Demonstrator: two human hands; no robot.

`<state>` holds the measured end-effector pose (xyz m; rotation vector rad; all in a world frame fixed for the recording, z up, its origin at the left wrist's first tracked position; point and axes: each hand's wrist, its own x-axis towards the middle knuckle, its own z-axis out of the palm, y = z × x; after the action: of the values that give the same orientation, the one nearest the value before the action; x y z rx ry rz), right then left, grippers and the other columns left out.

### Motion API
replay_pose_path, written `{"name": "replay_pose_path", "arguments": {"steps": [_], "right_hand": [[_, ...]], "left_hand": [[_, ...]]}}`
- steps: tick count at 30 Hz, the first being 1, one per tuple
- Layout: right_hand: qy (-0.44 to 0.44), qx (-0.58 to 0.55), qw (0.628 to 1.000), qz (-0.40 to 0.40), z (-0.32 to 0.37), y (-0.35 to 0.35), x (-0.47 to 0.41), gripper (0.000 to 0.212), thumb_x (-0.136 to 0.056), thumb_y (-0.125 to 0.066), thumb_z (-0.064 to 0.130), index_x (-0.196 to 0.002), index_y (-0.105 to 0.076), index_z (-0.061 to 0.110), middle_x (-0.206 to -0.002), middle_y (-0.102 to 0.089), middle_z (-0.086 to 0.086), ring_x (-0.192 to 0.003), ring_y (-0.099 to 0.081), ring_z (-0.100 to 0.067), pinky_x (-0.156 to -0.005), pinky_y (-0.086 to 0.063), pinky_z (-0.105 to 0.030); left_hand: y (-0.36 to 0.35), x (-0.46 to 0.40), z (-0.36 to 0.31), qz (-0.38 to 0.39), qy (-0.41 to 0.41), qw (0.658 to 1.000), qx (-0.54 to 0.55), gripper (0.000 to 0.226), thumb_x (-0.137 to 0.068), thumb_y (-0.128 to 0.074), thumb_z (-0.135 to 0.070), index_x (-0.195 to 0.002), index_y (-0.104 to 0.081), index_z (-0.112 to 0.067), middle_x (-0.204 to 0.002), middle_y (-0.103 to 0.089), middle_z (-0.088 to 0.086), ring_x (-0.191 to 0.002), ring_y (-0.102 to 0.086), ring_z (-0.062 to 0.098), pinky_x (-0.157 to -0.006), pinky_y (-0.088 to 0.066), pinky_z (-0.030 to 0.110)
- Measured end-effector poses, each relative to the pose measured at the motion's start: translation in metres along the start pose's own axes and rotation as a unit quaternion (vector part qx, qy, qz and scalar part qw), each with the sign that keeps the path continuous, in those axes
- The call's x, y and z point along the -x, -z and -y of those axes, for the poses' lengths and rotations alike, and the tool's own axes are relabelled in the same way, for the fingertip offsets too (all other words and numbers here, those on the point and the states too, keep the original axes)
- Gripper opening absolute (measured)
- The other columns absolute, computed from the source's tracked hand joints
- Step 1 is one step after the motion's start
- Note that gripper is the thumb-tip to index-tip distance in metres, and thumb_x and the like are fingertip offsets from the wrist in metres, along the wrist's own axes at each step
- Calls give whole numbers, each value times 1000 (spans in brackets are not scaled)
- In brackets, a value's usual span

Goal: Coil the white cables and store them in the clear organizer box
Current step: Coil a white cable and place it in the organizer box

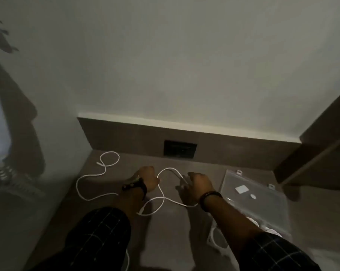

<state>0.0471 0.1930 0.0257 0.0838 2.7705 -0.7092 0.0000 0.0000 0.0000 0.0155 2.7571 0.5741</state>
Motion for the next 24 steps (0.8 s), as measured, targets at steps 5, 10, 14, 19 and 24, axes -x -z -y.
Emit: {"name": "replay_pose_path", "arguments": {"steps": [5, 10, 14, 19, 24], "right_hand": [[5, -27, 1000, -8, 1, -23, -17, 24, -80, -63, 32, -95, -56, 15, -98, -67, -12, -90, -61, -31, -71, -44, -28], [-8, -32, 999, 0, -5, -30, -40, 19, -86, -56, 30, -91, -66, 14, -94, -71, -14, -88, -63, -34, -74, -49, -32], [-47, -125, 990, -42, -13, -19, -51, 25, -91, -50, 32, -87, -68, 15, -91, -71, -16, -85, -63, -35, -74, -49, -33], [-103, -262, 958, -53, -19, 9, -57, 20, -92, -51, 23, -80, -65, 15, -77, -64, -10, -72, -55, -24, -67, -42, -30], [-158, -386, 909, -11, -3, 10, -47, 36, -94, -47, 17, -61, -61, 13, -42, -49, 0, -32, -45, -13, -36, -34, -18]], "left_hand": [[-15, -9, 1, 11, 25, 998, 62, 37, -80, -69, -25, -104, -59, 1, -113, -63, 21, -105, -58, 37, -84, -46, 37], [-13, -20, -5, 33, 28, 988, 151, 14, -80, -58, -5, -70, -64, 3, -76, -65, 25, -73, -62, 34, -67, -49, 36], [3, -24, -3, 58, 74, 912, 400, 28, -86, -54, 2, -59, -54, -6, -42, -59, 5, -41, -56, 19, -49, -45, 26], [21, -10, 9, -126, -69, 984, 104, 6, -78, -60, 0, -85, -61, -1, -86, -64, 24, -82, -61, 37, -72, -49, 46], [-19, 45, -23, -48, -305, 946, -96, 50, -68, -57, -25, -116, -63, -12, -123, -62, 15, -114, -55, 32, -96, -45, 38]]}}
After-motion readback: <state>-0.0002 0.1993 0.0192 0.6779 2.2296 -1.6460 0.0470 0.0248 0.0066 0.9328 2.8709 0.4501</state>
